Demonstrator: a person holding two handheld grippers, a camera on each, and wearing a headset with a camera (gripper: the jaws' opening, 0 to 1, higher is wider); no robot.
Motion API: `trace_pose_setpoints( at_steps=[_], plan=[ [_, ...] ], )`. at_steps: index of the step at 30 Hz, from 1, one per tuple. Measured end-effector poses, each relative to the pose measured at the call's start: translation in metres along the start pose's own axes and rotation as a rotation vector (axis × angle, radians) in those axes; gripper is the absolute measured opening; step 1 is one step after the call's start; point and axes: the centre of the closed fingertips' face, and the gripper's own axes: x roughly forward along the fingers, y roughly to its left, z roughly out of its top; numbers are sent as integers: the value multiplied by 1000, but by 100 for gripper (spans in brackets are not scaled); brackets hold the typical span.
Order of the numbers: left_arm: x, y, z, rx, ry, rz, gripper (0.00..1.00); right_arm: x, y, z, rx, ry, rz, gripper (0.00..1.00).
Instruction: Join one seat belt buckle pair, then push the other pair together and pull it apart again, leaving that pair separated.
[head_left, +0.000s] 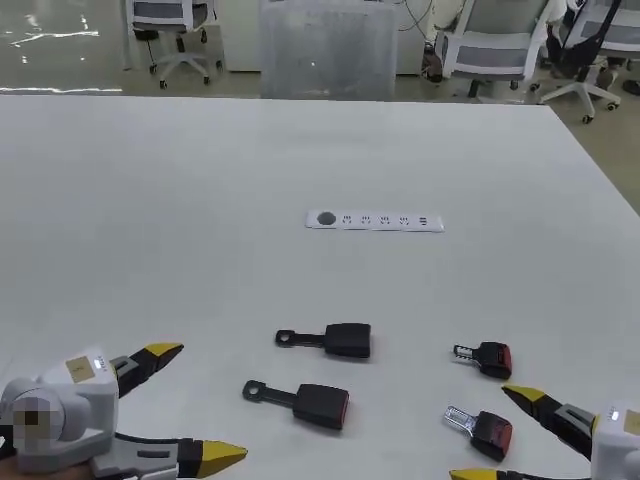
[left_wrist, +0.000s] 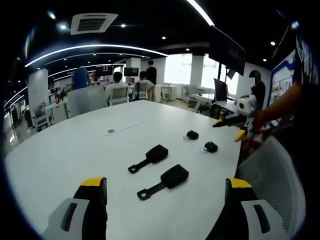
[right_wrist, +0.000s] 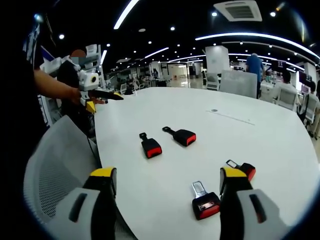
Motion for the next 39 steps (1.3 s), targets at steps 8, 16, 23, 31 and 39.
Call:
trace_pose_setpoints(
  at_steps=[8,16,23,31,39],
  plan=[
    [0,2,-2,-3,1,-1,100,0,1,-2,5,6,3,87],
    [1,5,-6,-2,8,-2,100,-2,0,-8,15,13,-3,86],
    [3,4,-9,5,19,-9,100,-5,-1,-13,25,21,-10,85],
    [7,1,-9,10,29,-18,100,-8,-4,-16,36,28,-19,85],
    [17,-4,-11,13,36,-36,100,-11,-9,-24,43,52,-35,84]
  ],
)
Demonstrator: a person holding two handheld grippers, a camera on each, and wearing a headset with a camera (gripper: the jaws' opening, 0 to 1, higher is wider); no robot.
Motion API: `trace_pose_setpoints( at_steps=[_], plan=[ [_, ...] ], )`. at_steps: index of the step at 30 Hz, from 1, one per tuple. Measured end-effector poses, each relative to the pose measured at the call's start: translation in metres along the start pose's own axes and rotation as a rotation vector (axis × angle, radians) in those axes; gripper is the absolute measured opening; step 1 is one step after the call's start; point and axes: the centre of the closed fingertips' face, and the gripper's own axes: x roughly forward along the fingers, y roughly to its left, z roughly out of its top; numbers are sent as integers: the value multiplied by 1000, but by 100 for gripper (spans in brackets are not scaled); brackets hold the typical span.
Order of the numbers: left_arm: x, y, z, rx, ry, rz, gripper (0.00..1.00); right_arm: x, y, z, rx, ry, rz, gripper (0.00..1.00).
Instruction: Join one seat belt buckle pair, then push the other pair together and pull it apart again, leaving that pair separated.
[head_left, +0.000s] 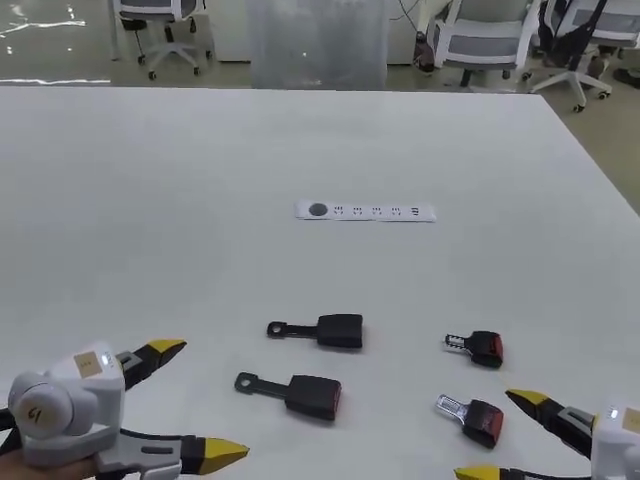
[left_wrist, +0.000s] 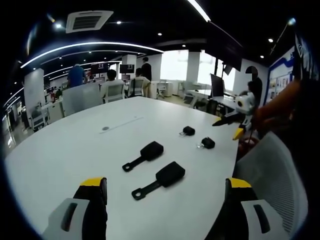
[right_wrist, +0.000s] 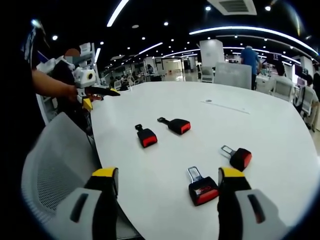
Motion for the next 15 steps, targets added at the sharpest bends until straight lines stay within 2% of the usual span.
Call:
trace_pose_setpoints(
  at_steps=[5,15],
  plan=[
    [6,-7,-3,15,20,-25,100,-3,-4,-2,0,0,-18,82],
    [22,-8,-3,37,41,-61,99,-9,-15,-10,4,22,-58,79]
  ],
)
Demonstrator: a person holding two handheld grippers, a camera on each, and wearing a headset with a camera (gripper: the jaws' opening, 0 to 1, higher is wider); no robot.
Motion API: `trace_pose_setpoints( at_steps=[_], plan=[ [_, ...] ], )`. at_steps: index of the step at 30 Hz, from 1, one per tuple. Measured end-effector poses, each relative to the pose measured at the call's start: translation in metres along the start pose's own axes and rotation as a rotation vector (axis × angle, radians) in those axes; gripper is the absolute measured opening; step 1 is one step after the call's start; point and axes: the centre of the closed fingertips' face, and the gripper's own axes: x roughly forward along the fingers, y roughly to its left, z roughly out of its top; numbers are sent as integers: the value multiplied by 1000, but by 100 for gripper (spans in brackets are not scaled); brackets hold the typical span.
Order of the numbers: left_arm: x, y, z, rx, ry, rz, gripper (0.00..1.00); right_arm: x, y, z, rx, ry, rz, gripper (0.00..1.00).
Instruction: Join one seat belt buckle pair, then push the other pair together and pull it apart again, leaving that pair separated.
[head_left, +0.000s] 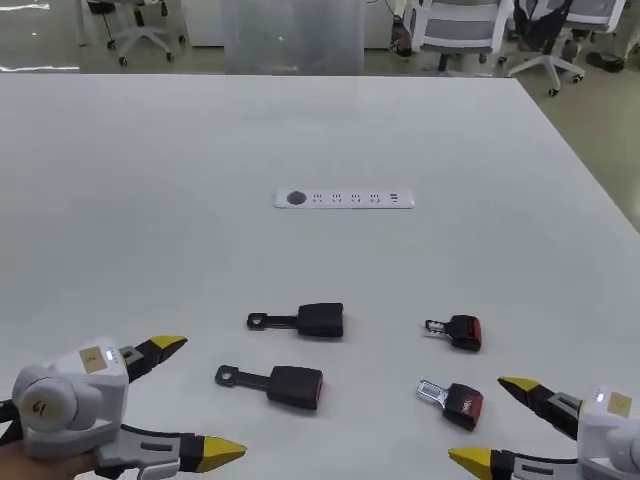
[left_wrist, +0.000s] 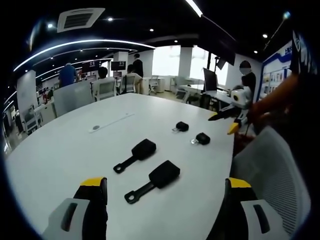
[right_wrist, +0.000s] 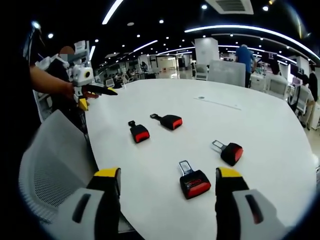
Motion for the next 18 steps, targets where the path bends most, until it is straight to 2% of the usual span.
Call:
trace_pose_setpoints(
  at_steps=[8,18],
  plan=[
    [15,-1,-1,29,38,-33,98,2,-10,-9,1,37,-17,76],
    [34,3,-5,61,77,-61,97,10,-21,-16,-20,86,-6,75]
  ],
)
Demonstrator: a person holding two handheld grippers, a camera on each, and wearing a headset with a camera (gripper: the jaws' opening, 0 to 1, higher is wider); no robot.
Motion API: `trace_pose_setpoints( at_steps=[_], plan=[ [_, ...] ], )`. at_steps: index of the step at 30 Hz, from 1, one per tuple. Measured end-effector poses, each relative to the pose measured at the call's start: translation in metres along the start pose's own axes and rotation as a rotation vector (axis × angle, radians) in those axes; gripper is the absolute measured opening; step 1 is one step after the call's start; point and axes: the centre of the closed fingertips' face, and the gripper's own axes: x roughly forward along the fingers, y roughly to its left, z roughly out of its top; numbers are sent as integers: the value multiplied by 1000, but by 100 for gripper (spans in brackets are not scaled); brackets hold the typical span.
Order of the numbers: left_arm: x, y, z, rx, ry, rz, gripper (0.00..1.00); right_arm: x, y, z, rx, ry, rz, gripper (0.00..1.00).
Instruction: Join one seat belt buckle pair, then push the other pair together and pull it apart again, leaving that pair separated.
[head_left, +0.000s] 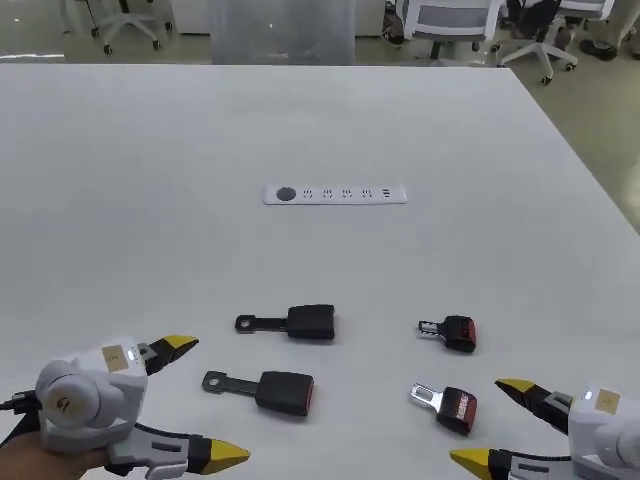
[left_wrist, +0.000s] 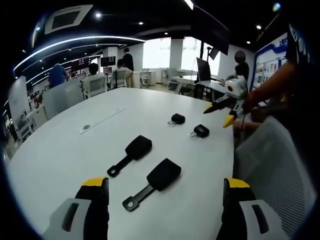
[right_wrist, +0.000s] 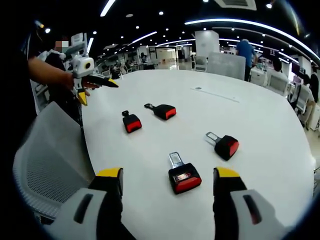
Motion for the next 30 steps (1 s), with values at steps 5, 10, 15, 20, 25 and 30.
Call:
trace_pose_setpoints(
  at_steps=[5,10,15,20,25,30],
  plan=[
    [13,4,-1,8,20,-17,95,6,-7,-3,-16,24,9,75],
    [28,5,-5,27,56,-43,94,14,-11,-7,-34,53,30,74],
    [44,5,-9,50,93,-75,92,21,-16,-11,-44,78,49,73],
    [59,7,-14,61,114,-104,90,26,-19,-17,-51,104,67,71],
    [72,6,-20,71,138,-136,88,30,-20,-25,-53,133,85,70],
    [84,6,-26,80,162,-163,85,35,-20,-30,-52,158,104,69]
  ],
)
